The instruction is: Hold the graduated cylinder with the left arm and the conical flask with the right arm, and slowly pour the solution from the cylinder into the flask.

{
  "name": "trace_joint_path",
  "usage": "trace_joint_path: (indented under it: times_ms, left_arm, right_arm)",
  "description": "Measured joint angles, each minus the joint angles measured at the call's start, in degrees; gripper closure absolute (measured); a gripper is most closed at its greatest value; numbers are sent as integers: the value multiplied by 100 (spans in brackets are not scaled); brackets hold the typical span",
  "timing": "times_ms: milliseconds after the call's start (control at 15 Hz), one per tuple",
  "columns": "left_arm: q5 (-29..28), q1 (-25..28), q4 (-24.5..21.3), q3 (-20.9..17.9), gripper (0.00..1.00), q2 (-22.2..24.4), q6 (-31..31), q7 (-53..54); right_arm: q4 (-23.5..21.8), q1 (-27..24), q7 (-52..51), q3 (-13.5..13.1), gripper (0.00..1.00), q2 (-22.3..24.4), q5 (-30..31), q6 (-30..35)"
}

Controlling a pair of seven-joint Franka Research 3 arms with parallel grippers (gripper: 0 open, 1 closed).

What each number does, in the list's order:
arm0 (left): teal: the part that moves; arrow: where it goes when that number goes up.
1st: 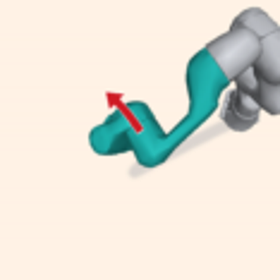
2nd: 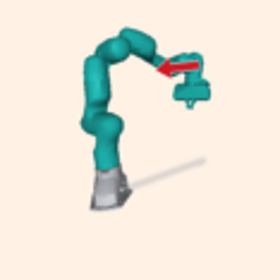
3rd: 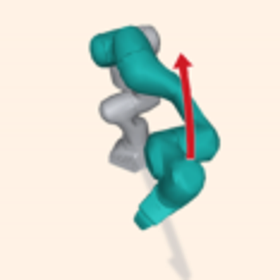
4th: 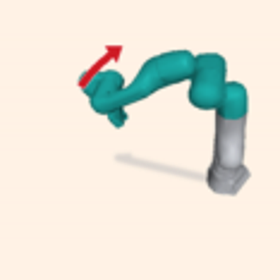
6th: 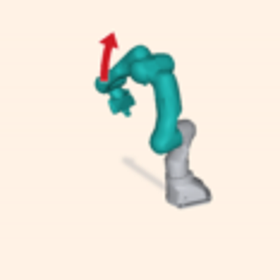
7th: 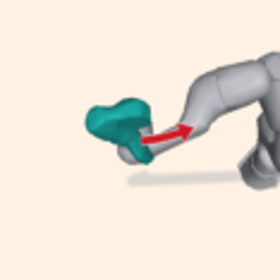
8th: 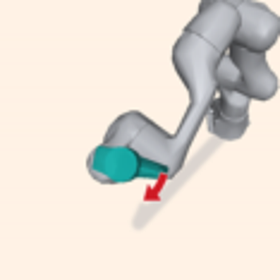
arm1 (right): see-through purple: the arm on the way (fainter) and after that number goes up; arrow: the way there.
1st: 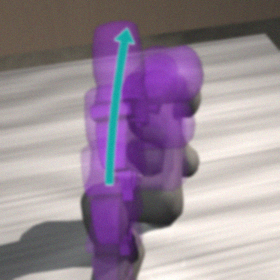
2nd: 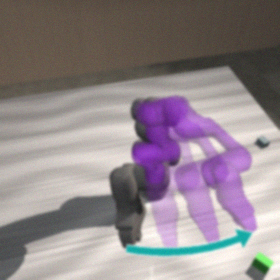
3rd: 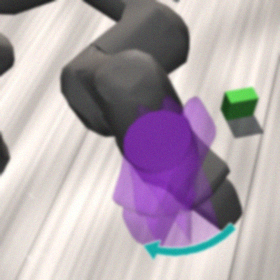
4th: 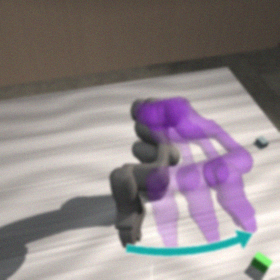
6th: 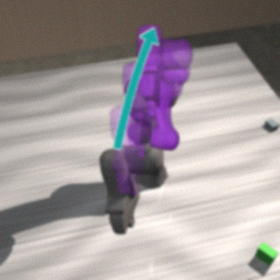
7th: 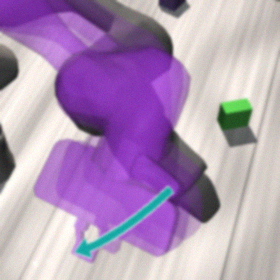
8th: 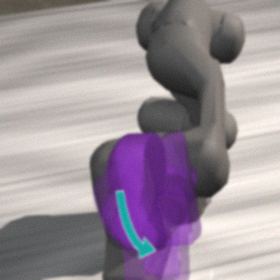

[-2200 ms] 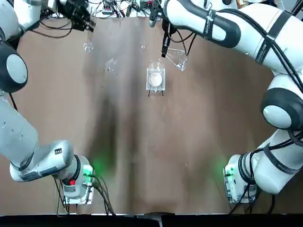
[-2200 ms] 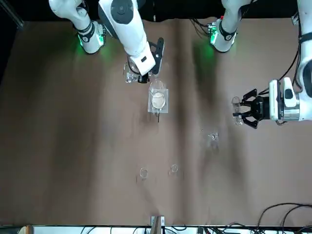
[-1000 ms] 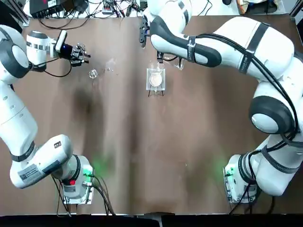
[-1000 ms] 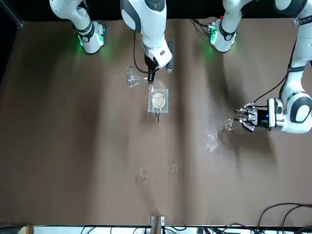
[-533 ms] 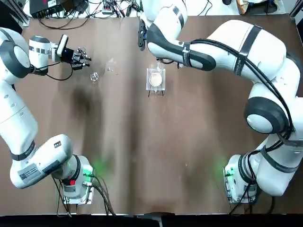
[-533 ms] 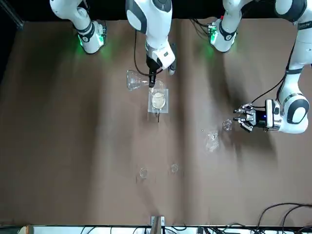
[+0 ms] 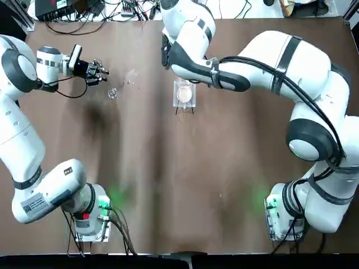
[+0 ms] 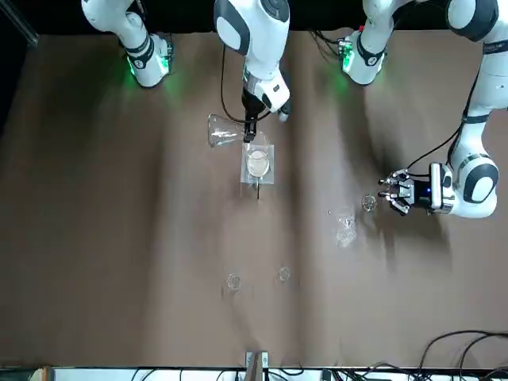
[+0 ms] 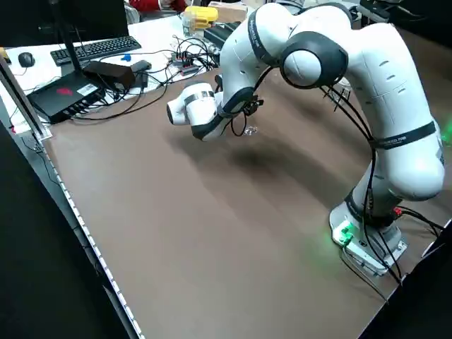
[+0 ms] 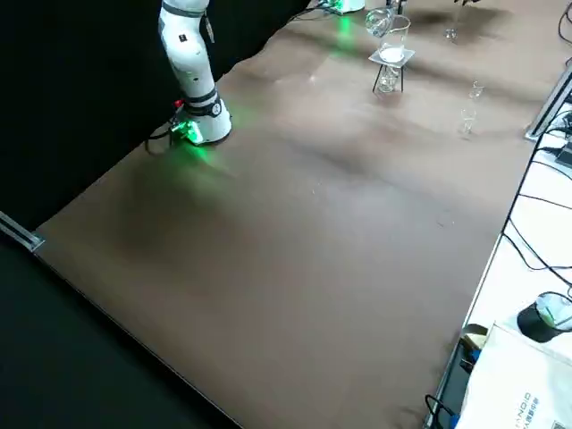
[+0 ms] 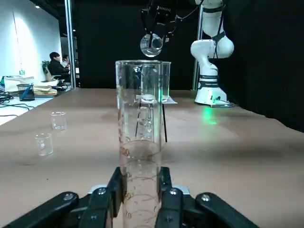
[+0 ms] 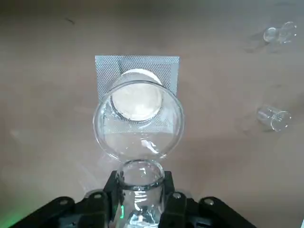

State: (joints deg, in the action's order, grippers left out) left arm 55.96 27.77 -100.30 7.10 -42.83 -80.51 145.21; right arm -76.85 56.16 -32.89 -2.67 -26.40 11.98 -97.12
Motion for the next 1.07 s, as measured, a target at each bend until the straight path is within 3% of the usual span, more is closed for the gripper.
trace_joint_path:
  times_ms: [267,533,600,800,1067]
  left_arm:
    - [0,1,10,0,58,-14,0,6]
    - [0,5,34,-11,23,-13,0,6]
    - [-4,13,58,-45,5,-12,-1,6]
    - [-292,174,117,-211,1,104,-2,5]
    - [-1093,781,257,-266,1,792,66,-491]
  right_arm:
    - [18,101,8,-3,61,-60,164,88]
    - [108,123,13,-5,61,-69,353,189]
    - [160,153,13,-4,61,-93,440,227]
    - [202,199,14,-5,61,-130,519,227]
    - [205,225,14,-5,61,-143,725,233]
